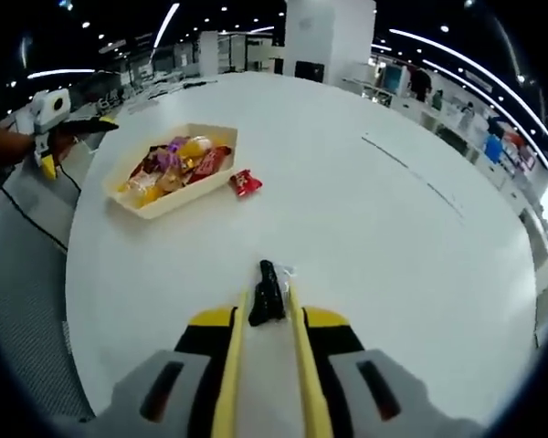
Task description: Place the target food into the container with the food tongs after gripping and lifting it, then release it inside without dropping or visibly crushing the food.
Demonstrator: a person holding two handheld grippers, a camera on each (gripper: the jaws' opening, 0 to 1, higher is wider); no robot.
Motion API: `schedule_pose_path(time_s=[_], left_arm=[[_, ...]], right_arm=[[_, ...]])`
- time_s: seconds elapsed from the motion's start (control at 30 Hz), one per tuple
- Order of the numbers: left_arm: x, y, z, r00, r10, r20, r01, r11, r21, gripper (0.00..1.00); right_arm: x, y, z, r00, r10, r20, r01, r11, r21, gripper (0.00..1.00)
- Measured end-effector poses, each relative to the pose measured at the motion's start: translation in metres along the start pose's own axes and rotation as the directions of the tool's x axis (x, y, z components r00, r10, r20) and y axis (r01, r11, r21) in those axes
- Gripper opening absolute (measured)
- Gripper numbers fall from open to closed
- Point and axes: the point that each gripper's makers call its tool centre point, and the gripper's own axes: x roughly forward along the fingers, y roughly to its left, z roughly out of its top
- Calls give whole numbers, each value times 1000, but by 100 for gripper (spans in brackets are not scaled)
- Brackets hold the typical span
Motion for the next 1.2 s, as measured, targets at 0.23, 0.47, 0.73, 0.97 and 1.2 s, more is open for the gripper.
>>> schedule_pose_path(time_s=[0.23,0.47,0.73,0.97,1.2], left_arm=[[0,0,0,1000,-1,1,1,1000,-2,100],[0,0,1,1000,-1,4,1,1000,-2,100],[0,0,1,1000,3,8,-3,1000,-3,100],[0,0,1,1000,1,11,-1,1000,-5,100],[0,1,2,1000,2,13,-2,1000,-7,100]], right_arm=[[-3,-3,-2,999,-42,-25,43,998,53,22],[-9,-2,-2,998,-54,-20,55,996,70,22],[-20,-13,14,996,-77,41,71,988,138,22],[-14,-9,4,997,-79,20,77,992,100,23],[-8,-7,-8,995,-101,-25,102,994,50,26]])
